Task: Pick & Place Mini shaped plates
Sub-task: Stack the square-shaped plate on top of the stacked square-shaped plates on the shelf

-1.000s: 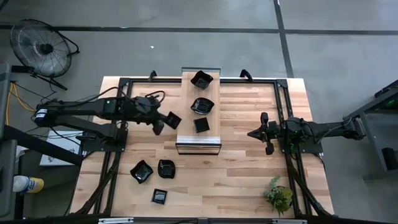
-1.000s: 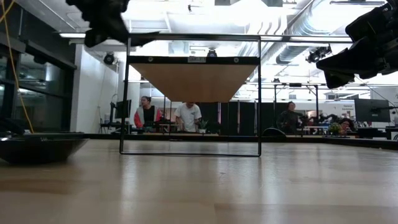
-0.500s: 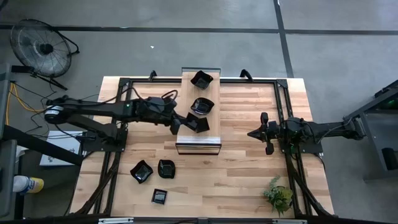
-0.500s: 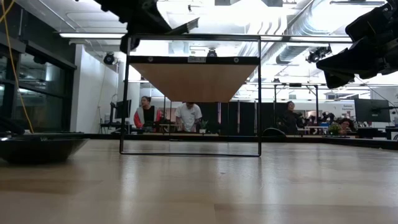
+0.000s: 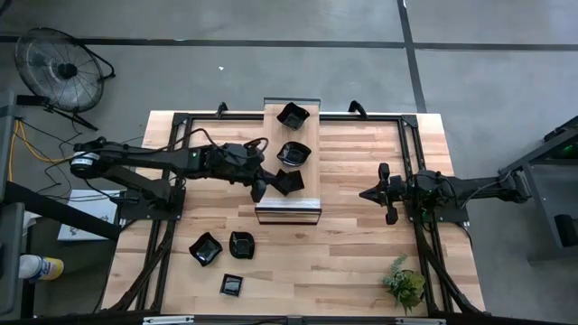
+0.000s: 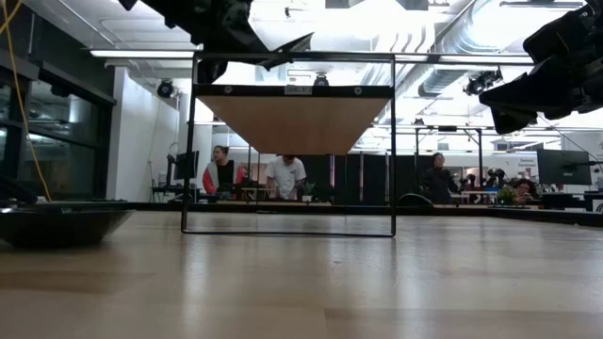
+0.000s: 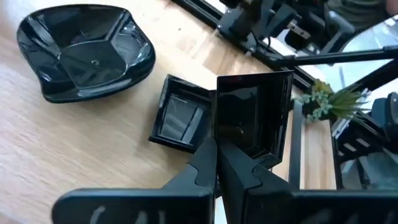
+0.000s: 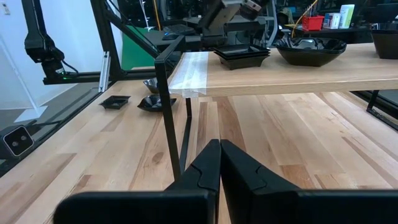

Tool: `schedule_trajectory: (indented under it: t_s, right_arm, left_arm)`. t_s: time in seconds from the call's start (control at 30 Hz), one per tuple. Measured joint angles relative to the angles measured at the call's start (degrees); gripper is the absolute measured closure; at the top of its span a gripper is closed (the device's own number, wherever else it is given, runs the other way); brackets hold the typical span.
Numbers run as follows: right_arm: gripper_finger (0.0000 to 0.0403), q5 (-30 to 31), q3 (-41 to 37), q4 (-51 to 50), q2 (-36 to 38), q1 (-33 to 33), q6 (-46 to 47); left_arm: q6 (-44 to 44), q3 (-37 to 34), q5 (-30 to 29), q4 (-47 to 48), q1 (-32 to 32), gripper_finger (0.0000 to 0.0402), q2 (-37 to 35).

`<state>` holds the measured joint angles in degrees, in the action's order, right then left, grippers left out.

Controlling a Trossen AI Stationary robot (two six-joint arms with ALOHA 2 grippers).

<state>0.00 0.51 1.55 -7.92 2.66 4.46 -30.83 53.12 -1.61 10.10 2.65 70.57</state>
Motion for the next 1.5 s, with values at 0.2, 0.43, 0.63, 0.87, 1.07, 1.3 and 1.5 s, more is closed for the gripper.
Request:
schedule_trajectory:
  t_s: [0.2,0.43,0.63,0.87,1.07,1.3,1.5]
  right_arm:
    - [0.0398,-0.01,0.0,0.0,0.01,0.02,0.01]
    - [0.0398,0.01,0.0,0.0,0.02,0.02,0.01]
    - [0.0398,0.01,0.0,0.0,0.0,0.01,0.01]
    - [0.0398,0.01,0.0,0.0,0.0,0.01,0.01]
    - [0.0398,0.0,0.0,0.02,0.0,-0.01,0.01]
    - [0.0398,0.01,0.0,0.0,0.02,0.01,0.01]
    - [0.0398,0.01,0.0,0.02,0.02,0.0,0.01]
  left_arm:
    - [4.48,10.54,0.87,12.34,2.54,0.0401,2.96]
    - [17.79,30.52,8.65,34.47,6.11,0.0401,13.28]
    - [24.22,43.86,13.64,45.72,8.04,0.0401,23.35]
    - [28.19,52.74,15.62,52.57,9.44,0.0401,30.75]
    - [29.1,54.02,15.6,54.1,9.78,0.0401,32.63]
    - [29.14,54.02,11.97,56.34,9.79,0.0401,32.61]
    - [29.09,54.02,10.04,57.83,10.12,0.0401,32.61]
